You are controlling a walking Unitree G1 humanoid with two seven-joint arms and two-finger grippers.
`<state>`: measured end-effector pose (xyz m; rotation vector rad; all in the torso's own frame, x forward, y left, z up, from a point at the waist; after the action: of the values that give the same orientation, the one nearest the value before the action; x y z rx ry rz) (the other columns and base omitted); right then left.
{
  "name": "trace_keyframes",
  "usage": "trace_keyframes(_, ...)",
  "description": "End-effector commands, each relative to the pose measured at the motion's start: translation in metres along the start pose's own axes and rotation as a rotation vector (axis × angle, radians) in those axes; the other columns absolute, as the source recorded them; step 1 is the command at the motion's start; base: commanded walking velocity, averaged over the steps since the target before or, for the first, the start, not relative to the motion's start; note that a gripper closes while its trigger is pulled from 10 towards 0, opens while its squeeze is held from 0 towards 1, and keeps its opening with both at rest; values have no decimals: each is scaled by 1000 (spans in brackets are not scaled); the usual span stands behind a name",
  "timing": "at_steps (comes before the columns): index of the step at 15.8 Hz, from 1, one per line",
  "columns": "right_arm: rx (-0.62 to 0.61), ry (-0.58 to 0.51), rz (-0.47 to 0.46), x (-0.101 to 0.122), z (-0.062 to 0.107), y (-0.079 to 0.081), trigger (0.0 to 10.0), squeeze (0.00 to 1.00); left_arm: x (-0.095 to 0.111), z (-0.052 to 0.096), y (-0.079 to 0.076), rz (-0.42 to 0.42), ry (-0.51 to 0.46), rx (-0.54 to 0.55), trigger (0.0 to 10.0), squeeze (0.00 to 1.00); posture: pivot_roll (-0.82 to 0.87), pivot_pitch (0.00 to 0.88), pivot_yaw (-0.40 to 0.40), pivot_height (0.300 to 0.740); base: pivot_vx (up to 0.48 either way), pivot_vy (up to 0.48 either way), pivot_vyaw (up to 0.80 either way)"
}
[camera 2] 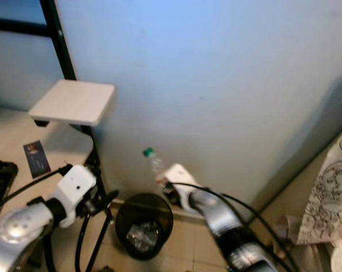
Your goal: Clean up the room
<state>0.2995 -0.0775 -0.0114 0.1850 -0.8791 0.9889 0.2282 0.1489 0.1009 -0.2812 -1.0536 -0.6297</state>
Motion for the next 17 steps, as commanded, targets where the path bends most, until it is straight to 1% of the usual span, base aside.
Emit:
trace_keyframes(1,-21,-1,0,0,-2,-4,10000,0,9,2,-2,-24,-24,-34,10000,0,138,69,-36,740,0,0,0)
trace_keyframes(2,-27,-26,-36,10,-8,-2,10000,0,10,5,-5,-41,-15,-72,10000,0,138,96,-32,740,0,0,0)
trace_keyframes(3,-48,-55,-96,20,-14,-3,10000,0,12,8,-10,-58,-10,-113,10000,0,139,109,-30,740,0,0,0)
trace_keyframes(4,-56,-64,-113,24,-15,-3,10000,0,13,9,-11,-62,-10,-126,10000,0,141,120,-28,740,0,0,0)
trace_keyframes(5,-62,-83,-100,33,-20,-3,10000,0,13,14,-16,-72,8,-165,10000,0,144,140,-24,740,0,0,0)
trace_keyframes(7,-63,-88,-55,42,-23,-2,10000,0,11,19,-20,-80,29,-193,10000,0,146,151,-21,740,0,0,0)
trace_keyframes(9,-84,-75,-21,41,-25,-3,10000,0,9,22,-22,-80,42,-206,10000,0,144,154,-21,740,0,0,0)
trace_keyframes(11,-124,-58,-32,40,-25,-7,10000,0,7,25,-24,-83,59,-225,10000,0,147,153,-19,740,0,0,0)
trace_keyframes(15,-115,-74,-48,46,-28,-3,10000,0,8,26,-23,-86,65,-223,10000,0,150,151,-23,740,0,0,0)
trace_keyframes(16,-112,-76,-56,46,-28,-2,10000,133,7,27,-24,-85,66,-223,10000,0,151,150,-25,740,0,0,0)
trace_keyframes(17,-111,-76,-63,46,-28,-2,10000,851,7,27,-24,-85,66,-224,10000,0,152,149,-25,740,0,0,0)
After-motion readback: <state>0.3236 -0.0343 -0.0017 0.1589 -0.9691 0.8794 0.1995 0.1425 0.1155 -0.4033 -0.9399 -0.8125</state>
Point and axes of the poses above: a point about 5 cm out from each wrist's last joint towards the gripper, its own z axis pointing back from the gripper into the wrist, its own x axis along the axis of the wrist's last joint, y = z × x, the point moved 3 cm from there along -z, pointing out of the wrist towards the gripper, and after that the axes turned 13 degrees about z, right-handed, at the moved point
